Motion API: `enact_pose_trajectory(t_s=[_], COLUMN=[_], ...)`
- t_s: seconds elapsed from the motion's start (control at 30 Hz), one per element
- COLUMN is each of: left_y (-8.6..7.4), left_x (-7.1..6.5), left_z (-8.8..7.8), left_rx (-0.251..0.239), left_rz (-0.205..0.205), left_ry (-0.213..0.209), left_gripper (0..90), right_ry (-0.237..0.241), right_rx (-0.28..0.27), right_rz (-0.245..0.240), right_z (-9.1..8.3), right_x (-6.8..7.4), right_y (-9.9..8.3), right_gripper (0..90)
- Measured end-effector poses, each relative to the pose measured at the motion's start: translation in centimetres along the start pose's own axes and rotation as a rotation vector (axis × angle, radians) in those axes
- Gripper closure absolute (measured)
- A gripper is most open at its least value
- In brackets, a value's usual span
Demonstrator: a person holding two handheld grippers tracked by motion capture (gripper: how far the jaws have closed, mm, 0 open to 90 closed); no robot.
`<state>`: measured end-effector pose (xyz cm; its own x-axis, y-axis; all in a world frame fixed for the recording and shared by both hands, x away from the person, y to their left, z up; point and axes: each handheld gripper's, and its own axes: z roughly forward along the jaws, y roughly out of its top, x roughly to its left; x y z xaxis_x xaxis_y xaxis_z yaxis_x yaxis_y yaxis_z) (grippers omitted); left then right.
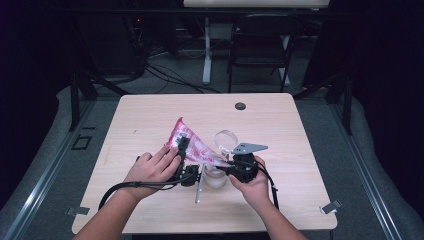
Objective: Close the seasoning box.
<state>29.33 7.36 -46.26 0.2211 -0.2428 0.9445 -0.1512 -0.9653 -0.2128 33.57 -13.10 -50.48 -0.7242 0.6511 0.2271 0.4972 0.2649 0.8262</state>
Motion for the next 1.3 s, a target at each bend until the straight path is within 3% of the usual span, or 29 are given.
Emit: enact_pose_trajectory(t_s=[0.3,1.3], left_y=[0.0,0.4], left_x=[0.3,1.4], left_z=[0.1,-0.1], left_rx=[0.015,0.012], left_rz=[-0.038,-0.030], left_ry=[-0.001,0.030], left_gripper=[72.8,73.0], right_ry=[0.005,0.030], right_rx=[0.005,0.002], right_rz=[-0.015,0.009], right_z=[-0.1,-0.2], right_x=[0.4,0.2], right_y=[0.1,0.2], right_gripper=[90.0,90.0])
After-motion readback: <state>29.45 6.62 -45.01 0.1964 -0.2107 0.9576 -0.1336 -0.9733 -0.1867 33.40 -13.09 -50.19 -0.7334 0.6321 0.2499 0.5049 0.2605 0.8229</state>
